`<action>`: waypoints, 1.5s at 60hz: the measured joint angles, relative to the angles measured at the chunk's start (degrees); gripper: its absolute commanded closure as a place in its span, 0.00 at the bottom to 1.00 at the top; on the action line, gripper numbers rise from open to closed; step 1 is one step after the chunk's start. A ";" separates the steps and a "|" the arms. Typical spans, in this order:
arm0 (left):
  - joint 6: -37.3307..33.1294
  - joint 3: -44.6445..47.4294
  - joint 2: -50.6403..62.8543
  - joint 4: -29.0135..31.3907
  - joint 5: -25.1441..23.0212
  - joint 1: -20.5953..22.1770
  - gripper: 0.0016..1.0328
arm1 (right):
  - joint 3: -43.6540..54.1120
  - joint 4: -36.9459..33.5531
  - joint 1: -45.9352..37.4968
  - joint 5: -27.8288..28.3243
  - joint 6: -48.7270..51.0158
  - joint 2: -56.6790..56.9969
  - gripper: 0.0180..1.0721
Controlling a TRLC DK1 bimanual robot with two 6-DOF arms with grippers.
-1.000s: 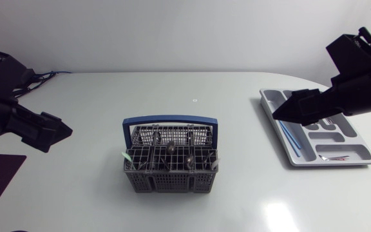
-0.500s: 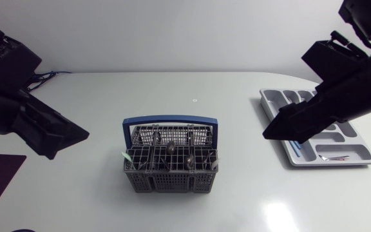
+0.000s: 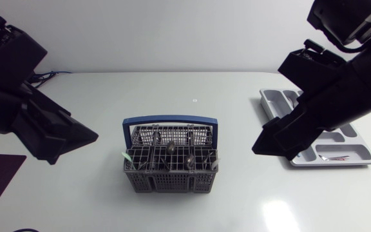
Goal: Unload the cutlery basket into the drawer organizer.
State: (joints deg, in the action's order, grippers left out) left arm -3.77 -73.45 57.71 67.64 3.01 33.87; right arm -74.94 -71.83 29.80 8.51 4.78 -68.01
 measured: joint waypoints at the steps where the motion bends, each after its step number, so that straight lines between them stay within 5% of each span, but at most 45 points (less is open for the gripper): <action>1: 0.26 0.00 0.00 -0.04 -0.02 0.26 0.12 | -0.04 0.02 0.15 0.00 -0.20 0.00 0.05; 17: 3.80 1.44 0.59 -3.87 -0.22 6.21 0.12 | -0.28 0.92 3.34 -0.02 -4.33 -0.63 0.05; 49: 4.02 3.26 6.25 -6.62 1.86 11.39 0.12 | -0.26 3.15 6.16 -0.02 -9.33 -3.65 0.05; 81: 4.02 3.34 8.02 -8.41 2.27 12.35 0.12 | 0.00 4.42 6.54 -0.07 -9.55 -4.39 0.05; 90: 4.00 4.24 8.02 -9.25 5.64 12.50 0.12 | 0.04 4.92 6.54 -0.22 -9.55 -4.39 0.05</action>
State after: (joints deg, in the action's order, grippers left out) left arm 0.23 -69.21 65.73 58.39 8.64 46.37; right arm -74.89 -66.92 36.34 8.29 -4.78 -72.40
